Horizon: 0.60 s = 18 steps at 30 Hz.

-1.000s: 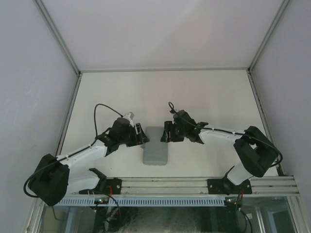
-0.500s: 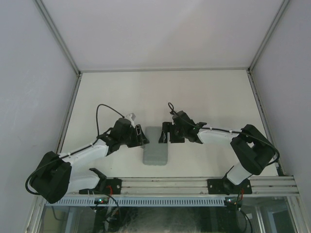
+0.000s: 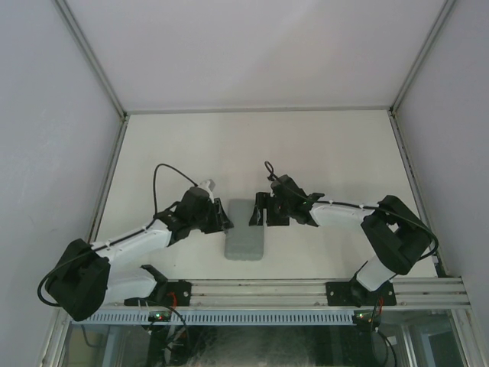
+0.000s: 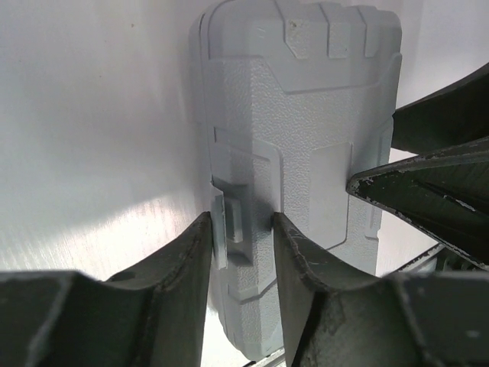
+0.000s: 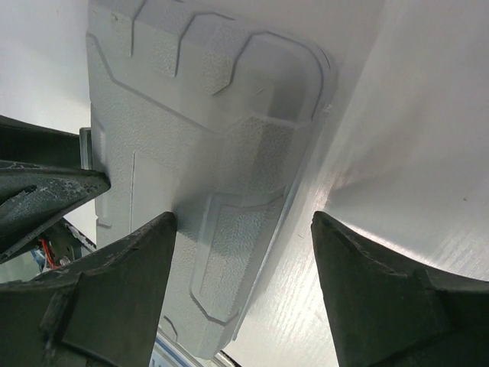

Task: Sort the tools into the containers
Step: Reset both arms

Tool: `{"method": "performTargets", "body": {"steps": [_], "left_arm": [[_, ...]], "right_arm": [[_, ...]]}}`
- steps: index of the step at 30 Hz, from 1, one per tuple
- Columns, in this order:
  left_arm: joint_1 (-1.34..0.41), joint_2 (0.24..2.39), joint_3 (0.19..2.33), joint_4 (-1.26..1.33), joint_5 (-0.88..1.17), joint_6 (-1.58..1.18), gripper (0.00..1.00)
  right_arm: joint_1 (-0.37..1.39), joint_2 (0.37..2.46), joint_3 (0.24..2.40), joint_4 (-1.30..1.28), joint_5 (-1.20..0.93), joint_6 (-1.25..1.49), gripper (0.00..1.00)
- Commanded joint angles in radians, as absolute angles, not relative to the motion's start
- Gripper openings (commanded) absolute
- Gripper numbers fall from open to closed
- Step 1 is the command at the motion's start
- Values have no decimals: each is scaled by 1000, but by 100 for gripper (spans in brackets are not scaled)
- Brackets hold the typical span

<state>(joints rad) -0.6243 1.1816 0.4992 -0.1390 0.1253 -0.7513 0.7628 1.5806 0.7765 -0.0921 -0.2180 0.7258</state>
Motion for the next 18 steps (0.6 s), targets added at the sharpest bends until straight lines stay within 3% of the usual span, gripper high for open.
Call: {"method": "performTargets", "body": {"steps": [1, 18], "left_arm": [[-653, 1179, 543, -213, 58, -754, 39], [-750, 1219, 614, -340, -82, -786, 29]], "right_arm": [[770, 1592, 772, -66, -210, 745, 71], [770, 1592, 773, -74, -189, 761, 66]]}}
